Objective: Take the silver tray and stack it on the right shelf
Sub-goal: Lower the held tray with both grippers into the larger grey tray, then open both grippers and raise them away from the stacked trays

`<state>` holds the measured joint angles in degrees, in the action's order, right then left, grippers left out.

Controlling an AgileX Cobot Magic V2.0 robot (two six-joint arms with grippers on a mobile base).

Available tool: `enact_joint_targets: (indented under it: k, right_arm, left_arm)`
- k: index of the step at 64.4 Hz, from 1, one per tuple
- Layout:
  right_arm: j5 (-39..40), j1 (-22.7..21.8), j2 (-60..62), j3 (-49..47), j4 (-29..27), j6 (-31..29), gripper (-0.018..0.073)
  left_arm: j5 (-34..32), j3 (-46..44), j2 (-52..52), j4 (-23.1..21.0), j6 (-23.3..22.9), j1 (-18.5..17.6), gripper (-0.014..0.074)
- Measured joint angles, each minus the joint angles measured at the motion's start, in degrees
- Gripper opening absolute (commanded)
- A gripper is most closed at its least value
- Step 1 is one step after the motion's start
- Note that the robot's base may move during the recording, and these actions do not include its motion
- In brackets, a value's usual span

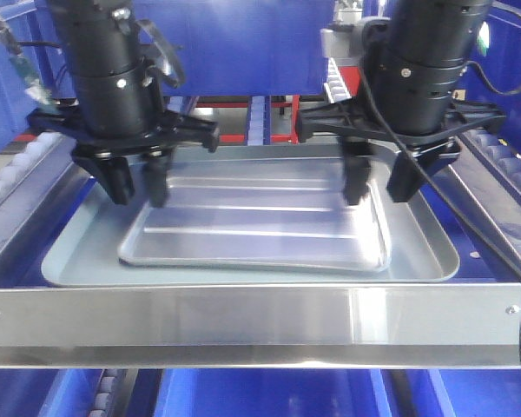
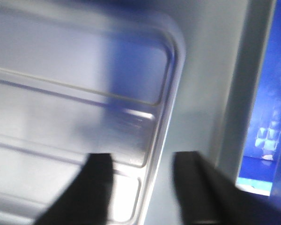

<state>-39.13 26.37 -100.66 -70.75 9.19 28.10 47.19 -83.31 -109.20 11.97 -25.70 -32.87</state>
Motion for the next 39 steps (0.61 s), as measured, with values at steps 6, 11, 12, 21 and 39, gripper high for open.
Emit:
enact_joint_targets:
  k: [6, 11, 12, 21, 39]
  right_arm:
    - [0.0, 0.0, 0.1, 0.02, 0.0, 0.0, 0.0597]
    - [-0.11, 0.0, 1.14, 0.02, 0.0, 0.0, 0.0562]
    - [-0.11, 0.0, 1.43, 0.02, 0.0, 0.0, 0.0552]
    - [-0.74, 0.0, 6.05, 0.02, 0.0, 0.0, 0.0377]
    - [-4.36, 0.0, 19.1, 3.17, 0.0, -1.0, 0.0058]
  left_arm:
    - [0.84, -1.33, 0.0, 0.0, 0.25, -0.13, 0.0469]
    - [2.55, -2.38, 0.0, 0.0, 1.09, -0.13, 0.0455]
    - [2.86, -2.57, 0.0, 0.0, 1.2, -0.13, 0.0451]
    - [5.53, -2.8, 1.61, 0.0, 2.93, -0.13, 0.0378]
    - [4.24, 4.65, 19.1, -0.02, 6.0, -0.73, 0.0016]
